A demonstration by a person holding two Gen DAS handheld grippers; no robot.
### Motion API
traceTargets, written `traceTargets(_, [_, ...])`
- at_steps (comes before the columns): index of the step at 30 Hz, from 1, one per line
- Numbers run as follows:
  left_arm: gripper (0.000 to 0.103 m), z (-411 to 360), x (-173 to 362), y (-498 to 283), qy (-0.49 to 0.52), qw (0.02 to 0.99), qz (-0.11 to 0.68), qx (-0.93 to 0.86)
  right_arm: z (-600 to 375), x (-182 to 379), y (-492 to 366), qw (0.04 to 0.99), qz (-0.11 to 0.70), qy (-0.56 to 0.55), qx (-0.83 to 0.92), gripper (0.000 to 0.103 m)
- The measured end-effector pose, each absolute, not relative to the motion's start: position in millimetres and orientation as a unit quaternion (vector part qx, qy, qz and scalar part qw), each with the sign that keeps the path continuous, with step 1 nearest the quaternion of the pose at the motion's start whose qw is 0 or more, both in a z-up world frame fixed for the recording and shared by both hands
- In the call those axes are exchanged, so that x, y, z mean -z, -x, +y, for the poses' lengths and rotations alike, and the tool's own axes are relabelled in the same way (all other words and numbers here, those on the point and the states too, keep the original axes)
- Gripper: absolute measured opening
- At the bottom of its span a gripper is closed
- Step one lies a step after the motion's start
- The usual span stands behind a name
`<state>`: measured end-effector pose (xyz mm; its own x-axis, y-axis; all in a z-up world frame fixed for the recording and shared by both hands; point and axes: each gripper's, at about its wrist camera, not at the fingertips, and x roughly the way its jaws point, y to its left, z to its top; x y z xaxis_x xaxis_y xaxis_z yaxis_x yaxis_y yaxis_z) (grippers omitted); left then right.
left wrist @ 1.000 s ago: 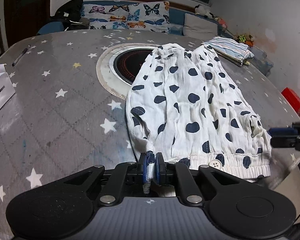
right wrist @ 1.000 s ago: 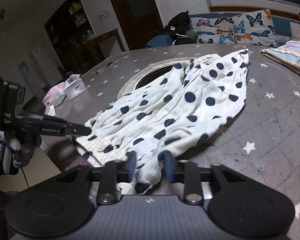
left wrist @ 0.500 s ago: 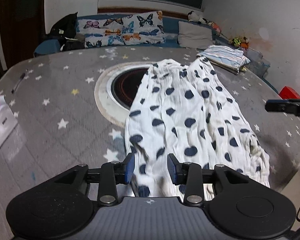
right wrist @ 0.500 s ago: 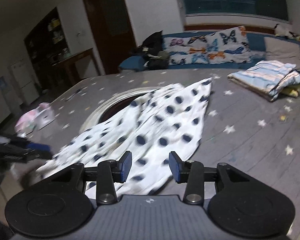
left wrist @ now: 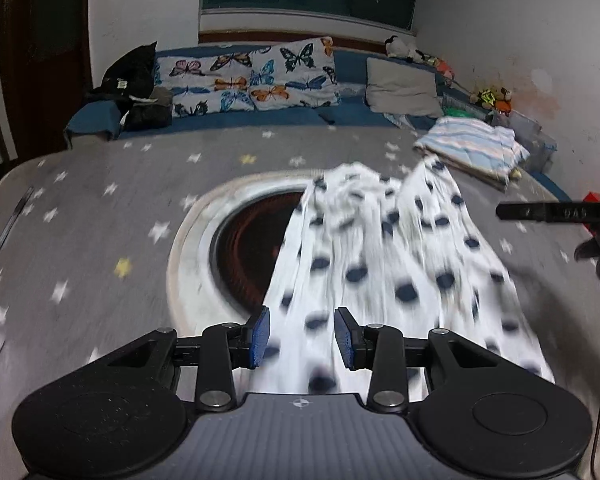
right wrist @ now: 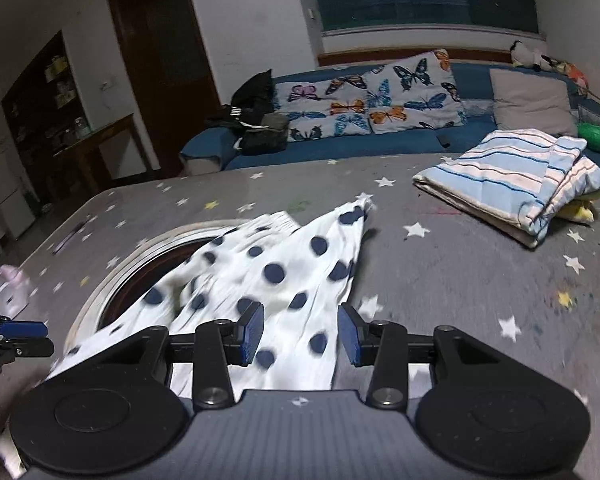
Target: Fold clothes
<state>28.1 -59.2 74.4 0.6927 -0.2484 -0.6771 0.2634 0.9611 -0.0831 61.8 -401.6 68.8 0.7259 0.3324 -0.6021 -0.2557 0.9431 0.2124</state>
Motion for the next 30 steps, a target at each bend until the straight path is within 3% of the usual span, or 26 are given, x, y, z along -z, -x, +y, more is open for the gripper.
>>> traceTargets(18, [0.044,-151.0,-52.8,-216.9,-0.085,0.911,0.349,0.205,-414.3,-43.9,-158.4,0.916,0.349,-0.104,-0.166,0.040])
traceTargets(26, [0.043,-183.7,-27.8,-249.1,-0.129,0.886,0.367,0.252,-420.7,-35.3,-172.0,0.907,0.357,-0.121,-0.186,0.023])
traceTargets(30, [0.043,-184.7,-20.8,-257.2,-0.115,0.889,0.371,0.242,-423.8,-32.4,-174.2,0.907,0.358,-0.125,-0.183,0.022])
